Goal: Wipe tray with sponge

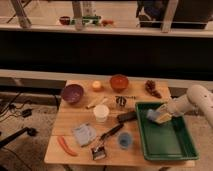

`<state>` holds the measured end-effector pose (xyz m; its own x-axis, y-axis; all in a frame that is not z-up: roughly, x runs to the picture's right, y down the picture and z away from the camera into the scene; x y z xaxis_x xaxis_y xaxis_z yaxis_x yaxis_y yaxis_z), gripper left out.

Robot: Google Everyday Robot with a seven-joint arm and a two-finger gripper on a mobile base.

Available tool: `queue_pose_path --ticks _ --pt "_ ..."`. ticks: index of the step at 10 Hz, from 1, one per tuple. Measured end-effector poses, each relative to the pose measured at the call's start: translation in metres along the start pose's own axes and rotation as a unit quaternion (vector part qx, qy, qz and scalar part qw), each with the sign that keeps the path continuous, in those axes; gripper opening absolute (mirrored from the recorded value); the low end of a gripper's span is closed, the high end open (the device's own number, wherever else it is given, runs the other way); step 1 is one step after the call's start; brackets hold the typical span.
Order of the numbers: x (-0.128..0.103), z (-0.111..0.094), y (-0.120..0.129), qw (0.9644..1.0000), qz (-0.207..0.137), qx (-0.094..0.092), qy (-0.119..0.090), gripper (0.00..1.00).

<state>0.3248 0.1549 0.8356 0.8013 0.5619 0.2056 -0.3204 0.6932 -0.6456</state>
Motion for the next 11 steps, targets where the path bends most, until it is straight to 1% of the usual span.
queue_pose_path --ticks 1,4,7,8,9,10,11 --pt "-0.004 0.002 0.007 1.0000 -0.004 -0.004 -0.005 0.00" --pt "0.011 -0.010 0.023 0.9999 0.005 0.002 -0.011 0.00" --pt "0.025 -0.025 0.042 0.9998 0.011 0.016 -0.012 0.00" --pt "0.027 -0.029 0.046 0.9997 0.011 0.021 -0.010 0.00" --pt "0.028 -0.030 0.048 0.9996 0.011 0.022 -0.010 0.00" --pt "0.028 -0.030 0.047 0.9997 0.010 0.022 -0.010 0.03" --pt "0.025 -0.029 0.047 0.9997 0.009 0.021 -0.010 0.13"
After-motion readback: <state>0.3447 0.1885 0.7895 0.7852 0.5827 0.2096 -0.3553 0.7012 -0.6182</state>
